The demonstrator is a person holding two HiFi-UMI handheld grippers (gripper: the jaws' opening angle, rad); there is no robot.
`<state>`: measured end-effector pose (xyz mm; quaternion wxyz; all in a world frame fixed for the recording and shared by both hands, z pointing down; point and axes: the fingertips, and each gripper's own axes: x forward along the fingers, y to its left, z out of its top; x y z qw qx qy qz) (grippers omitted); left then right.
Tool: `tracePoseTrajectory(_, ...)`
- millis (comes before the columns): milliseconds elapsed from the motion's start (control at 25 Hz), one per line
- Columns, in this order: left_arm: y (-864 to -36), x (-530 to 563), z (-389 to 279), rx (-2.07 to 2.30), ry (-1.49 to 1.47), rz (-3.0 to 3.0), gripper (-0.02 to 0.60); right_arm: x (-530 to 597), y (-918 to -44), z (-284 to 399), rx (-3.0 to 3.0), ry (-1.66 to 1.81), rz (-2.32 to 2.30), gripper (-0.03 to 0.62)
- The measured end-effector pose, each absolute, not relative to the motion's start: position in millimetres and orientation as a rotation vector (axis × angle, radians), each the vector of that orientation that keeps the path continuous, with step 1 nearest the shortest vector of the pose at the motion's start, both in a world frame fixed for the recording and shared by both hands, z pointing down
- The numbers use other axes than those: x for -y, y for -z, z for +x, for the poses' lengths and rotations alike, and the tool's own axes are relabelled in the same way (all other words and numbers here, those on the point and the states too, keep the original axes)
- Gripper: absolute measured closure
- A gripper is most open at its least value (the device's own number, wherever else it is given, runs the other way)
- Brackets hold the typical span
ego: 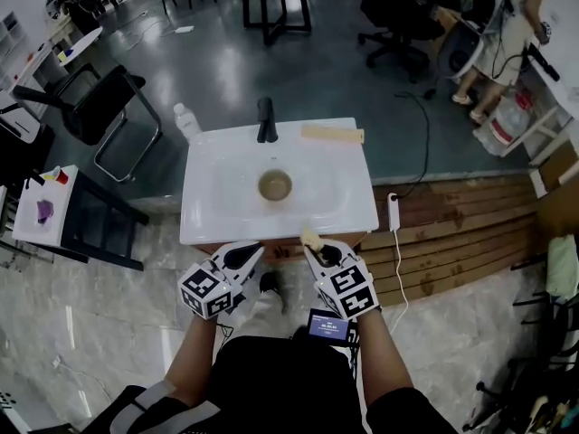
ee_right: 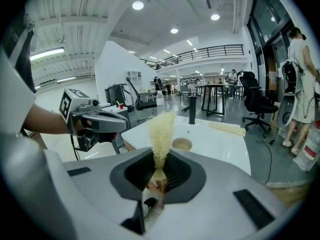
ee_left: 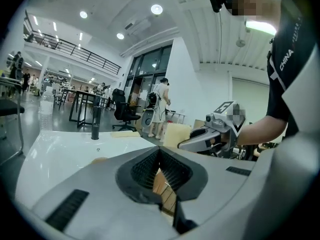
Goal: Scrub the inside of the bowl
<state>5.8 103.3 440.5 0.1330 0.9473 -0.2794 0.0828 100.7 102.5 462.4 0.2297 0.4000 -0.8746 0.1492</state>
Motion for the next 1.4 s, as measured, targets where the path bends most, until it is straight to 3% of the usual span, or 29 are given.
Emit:
tracePoseTrajectory(680,-455,80,-26,0.654,-0.322,2.771,0.578,65,-468,67,2.313,-0.462,1.198,0.554)
tracePoseTrajectory(1400,-485,119,-14,0.597,-0.375,2.724,0.578,103,-484,79,2.285,-0.533,1.207,0.554)
